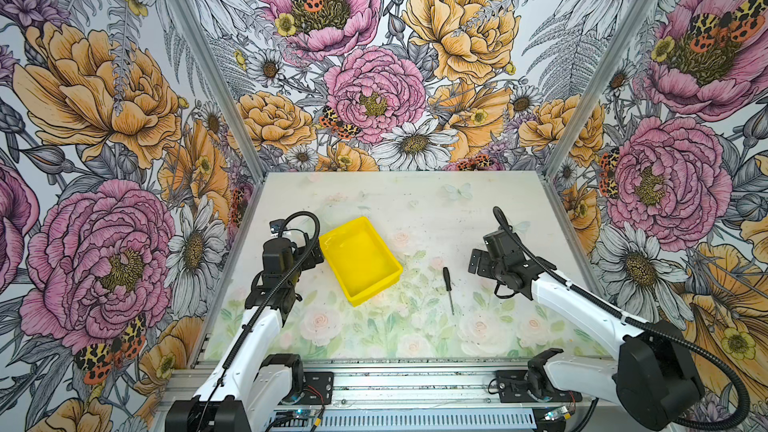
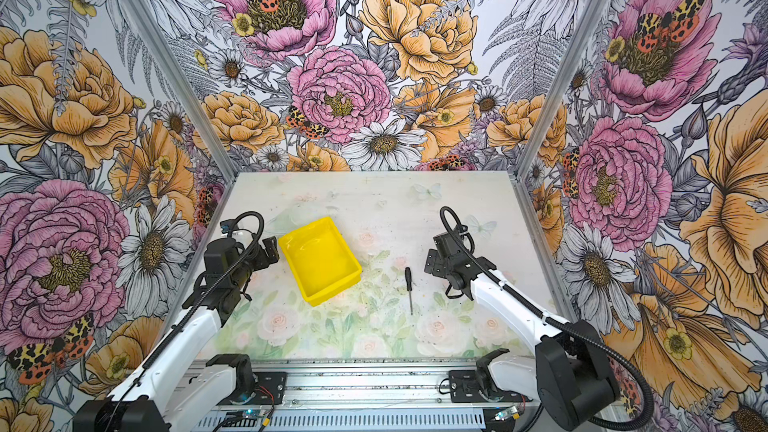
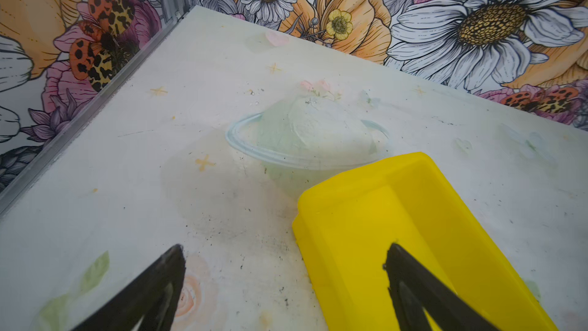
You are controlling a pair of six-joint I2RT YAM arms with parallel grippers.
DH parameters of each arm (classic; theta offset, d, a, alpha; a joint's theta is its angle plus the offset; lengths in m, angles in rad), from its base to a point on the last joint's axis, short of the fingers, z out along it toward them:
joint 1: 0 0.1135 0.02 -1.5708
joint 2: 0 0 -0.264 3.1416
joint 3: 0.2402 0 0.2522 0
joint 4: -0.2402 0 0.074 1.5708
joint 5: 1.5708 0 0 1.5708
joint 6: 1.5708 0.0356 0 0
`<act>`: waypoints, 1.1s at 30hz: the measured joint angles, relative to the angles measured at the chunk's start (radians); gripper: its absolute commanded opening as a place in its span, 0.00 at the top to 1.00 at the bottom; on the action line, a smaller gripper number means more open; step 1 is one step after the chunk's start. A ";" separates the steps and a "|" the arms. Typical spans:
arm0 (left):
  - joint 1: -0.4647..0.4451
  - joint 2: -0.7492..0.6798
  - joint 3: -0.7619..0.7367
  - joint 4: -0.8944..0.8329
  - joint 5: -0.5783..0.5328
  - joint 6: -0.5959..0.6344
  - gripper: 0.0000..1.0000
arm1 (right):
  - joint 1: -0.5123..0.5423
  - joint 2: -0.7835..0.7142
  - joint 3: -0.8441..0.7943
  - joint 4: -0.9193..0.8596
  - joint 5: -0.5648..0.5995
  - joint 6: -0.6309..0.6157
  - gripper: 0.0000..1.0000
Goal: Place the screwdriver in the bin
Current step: 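Move the right gripper over the black-handled screwdriver and lower it, then close the right gripper on the screwdriver handle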
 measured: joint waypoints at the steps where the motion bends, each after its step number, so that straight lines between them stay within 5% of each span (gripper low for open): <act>1: -0.007 -0.010 0.000 -0.005 0.012 -0.008 0.01 | 0.015 0.013 0.001 -0.004 -0.005 0.007 0.01; 17: -0.062 -0.276 -0.042 -0.140 0.119 -0.100 0.01 | 0.167 0.241 0.106 -0.011 -0.053 0.013 0.02; 33: -0.069 -0.318 -0.058 -0.181 0.135 -0.111 0.01 | 0.200 0.417 0.168 0.044 -0.083 -0.031 0.30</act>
